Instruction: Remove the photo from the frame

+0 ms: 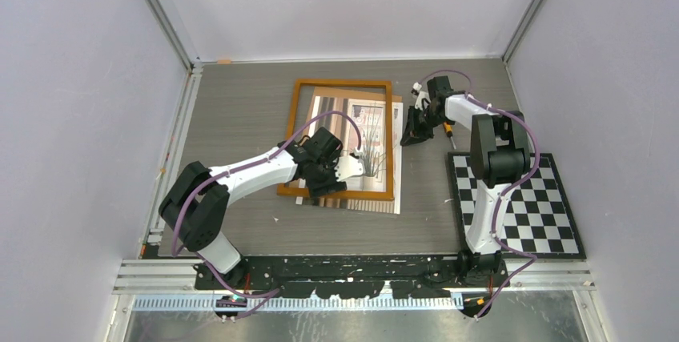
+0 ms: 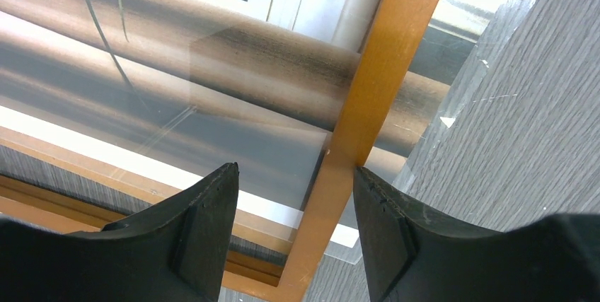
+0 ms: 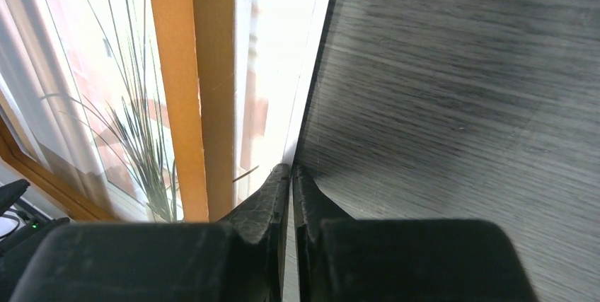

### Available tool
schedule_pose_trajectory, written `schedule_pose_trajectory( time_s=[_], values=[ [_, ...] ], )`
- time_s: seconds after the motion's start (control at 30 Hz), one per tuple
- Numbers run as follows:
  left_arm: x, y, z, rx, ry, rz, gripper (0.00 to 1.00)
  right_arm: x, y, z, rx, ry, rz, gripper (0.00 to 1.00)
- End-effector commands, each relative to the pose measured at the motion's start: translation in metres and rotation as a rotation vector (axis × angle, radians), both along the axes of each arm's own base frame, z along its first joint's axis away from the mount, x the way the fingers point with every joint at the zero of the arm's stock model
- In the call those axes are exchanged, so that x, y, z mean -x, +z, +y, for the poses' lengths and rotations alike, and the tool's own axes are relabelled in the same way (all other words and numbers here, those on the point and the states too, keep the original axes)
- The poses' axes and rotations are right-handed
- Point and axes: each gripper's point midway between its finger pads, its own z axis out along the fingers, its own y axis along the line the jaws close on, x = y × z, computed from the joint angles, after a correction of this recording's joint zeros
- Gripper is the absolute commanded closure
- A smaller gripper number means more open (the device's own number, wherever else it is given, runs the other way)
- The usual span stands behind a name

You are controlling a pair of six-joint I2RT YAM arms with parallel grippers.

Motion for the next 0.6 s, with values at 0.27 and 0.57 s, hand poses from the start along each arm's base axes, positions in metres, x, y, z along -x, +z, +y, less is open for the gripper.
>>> schedule_pose_trajectory(
  time_s=[0.27,0.57],
  values=[
    [-0.0056,0.0099,-0.0076,0.047,-0.001,-0.035,0.38,0.0176,-0.0185,-0.0205,0.131,0.069,0.026,0.87],
    [-0.0052,0.0096,-0.0079,0.050,0.004,-0.032,0.38,0.0177,-0.0199,-0.0262,0.153,0.048,0.025,0.96]
  ],
)
